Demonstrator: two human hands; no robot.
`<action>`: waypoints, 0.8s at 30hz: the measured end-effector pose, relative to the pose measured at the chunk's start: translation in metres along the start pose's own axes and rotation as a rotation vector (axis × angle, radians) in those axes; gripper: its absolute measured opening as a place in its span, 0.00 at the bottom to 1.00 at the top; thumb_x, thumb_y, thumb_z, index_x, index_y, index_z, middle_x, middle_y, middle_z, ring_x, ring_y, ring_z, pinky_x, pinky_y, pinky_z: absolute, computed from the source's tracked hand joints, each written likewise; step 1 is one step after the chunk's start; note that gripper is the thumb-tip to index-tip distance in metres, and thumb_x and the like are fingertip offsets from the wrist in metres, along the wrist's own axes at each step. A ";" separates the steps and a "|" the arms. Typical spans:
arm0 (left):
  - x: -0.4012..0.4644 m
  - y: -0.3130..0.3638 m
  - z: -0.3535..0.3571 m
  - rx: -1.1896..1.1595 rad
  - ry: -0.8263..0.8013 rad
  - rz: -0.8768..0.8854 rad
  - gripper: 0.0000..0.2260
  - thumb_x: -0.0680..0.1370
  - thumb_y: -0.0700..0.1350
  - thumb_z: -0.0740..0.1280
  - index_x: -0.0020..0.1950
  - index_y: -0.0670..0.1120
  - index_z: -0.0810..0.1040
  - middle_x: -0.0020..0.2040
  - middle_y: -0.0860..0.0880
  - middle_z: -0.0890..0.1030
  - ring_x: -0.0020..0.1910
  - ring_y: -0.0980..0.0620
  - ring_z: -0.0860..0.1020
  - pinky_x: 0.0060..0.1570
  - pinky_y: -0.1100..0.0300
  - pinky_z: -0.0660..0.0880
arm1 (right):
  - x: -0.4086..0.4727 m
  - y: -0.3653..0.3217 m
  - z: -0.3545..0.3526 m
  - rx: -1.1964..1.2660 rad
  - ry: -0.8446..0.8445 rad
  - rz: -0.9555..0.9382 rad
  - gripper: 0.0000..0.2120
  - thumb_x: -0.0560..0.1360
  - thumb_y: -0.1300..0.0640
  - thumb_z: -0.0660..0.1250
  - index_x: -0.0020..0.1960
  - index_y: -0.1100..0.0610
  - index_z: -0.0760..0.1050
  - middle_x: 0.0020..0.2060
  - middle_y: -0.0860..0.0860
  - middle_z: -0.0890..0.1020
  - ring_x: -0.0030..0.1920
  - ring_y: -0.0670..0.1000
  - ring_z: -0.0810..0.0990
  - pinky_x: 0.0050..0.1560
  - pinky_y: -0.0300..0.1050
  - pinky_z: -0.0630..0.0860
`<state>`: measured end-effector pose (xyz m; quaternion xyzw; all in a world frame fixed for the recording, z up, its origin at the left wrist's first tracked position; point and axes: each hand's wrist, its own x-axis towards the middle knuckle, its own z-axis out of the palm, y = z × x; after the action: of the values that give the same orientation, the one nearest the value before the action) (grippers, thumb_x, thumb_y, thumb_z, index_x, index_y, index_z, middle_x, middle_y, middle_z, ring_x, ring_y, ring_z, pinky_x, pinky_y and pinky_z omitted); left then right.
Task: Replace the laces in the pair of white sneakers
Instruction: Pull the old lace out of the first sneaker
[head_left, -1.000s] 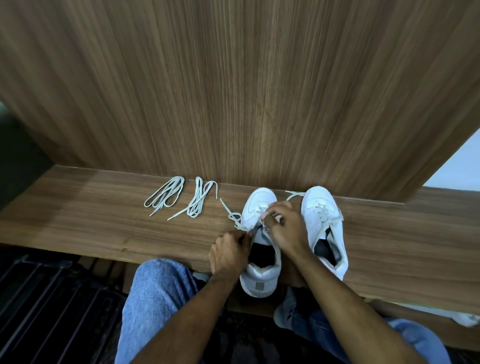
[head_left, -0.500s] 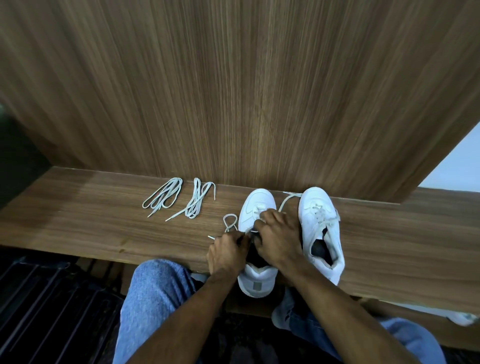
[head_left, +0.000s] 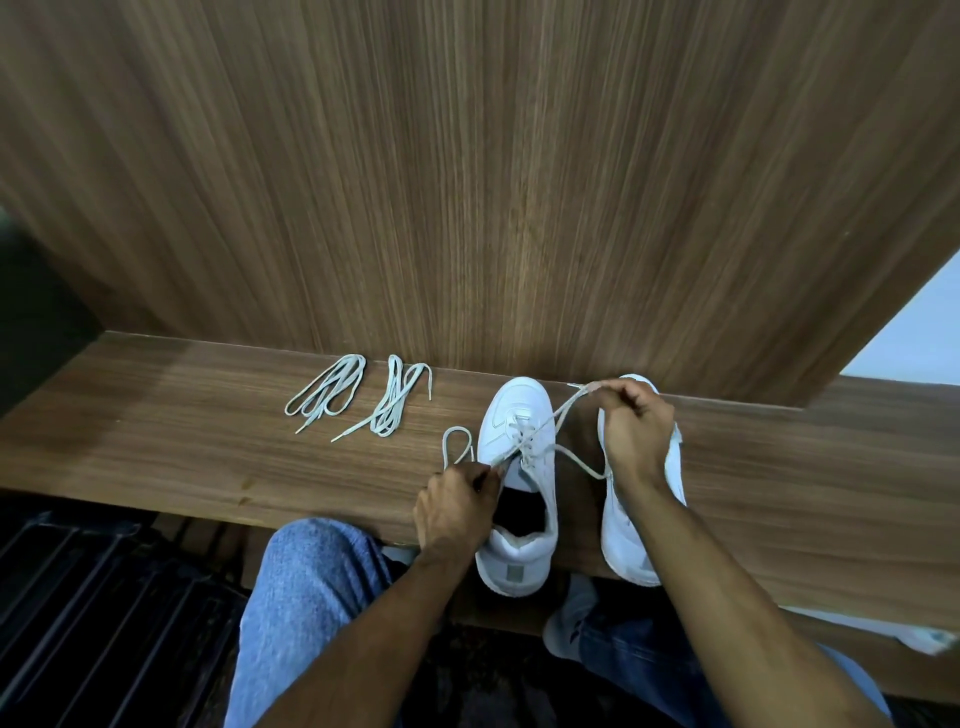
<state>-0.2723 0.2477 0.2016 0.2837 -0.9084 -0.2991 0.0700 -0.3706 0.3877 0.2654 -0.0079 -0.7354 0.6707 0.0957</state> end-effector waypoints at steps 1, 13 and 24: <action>0.000 0.000 0.000 0.000 0.000 0.001 0.14 0.77 0.59 0.62 0.50 0.53 0.82 0.47 0.44 0.83 0.49 0.40 0.79 0.44 0.55 0.71 | 0.002 -0.001 -0.001 0.072 0.063 0.014 0.12 0.72 0.68 0.67 0.36 0.53 0.80 0.36 0.48 0.82 0.39 0.41 0.79 0.45 0.34 0.73; 0.002 0.003 0.000 -0.019 -0.003 -0.050 0.15 0.76 0.60 0.63 0.52 0.54 0.82 0.51 0.42 0.82 0.52 0.39 0.78 0.47 0.55 0.71 | -0.031 0.018 -0.002 -0.838 -0.397 -0.242 0.19 0.73 0.47 0.67 0.63 0.52 0.75 0.57 0.52 0.78 0.57 0.57 0.78 0.50 0.49 0.75; 0.004 -0.009 0.004 -0.448 0.005 -0.255 0.09 0.72 0.54 0.71 0.40 0.49 0.85 0.33 0.43 0.81 0.36 0.43 0.80 0.41 0.53 0.76 | -0.048 0.036 0.012 -0.822 -0.350 0.012 0.21 0.73 0.60 0.61 0.65 0.50 0.68 0.51 0.55 0.82 0.54 0.60 0.79 0.51 0.50 0.74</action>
<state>-0.2722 0.2415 0.1933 0.3742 -0.7760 -0.4987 0.0953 -0.3297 0.3733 0.2223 0.0640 -0.9461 0.3143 -0.0452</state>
